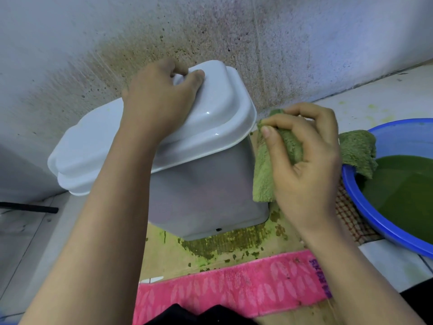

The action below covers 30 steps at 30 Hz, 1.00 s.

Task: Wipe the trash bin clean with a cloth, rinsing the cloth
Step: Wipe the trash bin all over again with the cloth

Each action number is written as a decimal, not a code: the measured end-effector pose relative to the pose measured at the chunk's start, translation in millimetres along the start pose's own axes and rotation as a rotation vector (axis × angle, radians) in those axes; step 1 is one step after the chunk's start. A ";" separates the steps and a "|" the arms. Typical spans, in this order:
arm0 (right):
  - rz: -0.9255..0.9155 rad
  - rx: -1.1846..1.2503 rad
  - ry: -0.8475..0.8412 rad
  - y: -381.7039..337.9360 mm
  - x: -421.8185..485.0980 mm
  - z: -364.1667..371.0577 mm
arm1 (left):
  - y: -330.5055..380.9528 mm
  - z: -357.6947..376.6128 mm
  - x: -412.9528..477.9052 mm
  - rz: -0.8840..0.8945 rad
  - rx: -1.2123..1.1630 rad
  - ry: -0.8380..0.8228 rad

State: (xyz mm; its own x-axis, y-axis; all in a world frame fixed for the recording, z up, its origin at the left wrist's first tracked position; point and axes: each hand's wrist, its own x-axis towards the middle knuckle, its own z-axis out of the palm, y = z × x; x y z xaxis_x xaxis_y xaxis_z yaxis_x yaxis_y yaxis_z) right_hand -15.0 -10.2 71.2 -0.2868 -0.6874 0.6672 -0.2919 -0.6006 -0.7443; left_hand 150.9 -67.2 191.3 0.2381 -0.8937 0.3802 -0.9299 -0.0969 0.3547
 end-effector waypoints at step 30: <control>0.037 0.013 -0.050 -26.5 39.9 8.2 | 3.3 -0.5 -2.8 -0.039 -0.018 -0.044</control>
State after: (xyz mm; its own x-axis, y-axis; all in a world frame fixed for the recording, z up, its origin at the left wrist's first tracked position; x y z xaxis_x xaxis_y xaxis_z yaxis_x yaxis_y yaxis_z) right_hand -11.2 -25.0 117.3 -0.2509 -0.7288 0.6371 -0.2702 -0.5793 -0.7690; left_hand 147.3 -64.8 191.8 0.2612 -0.9077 0.3284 -0.9149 -0.1244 0.3839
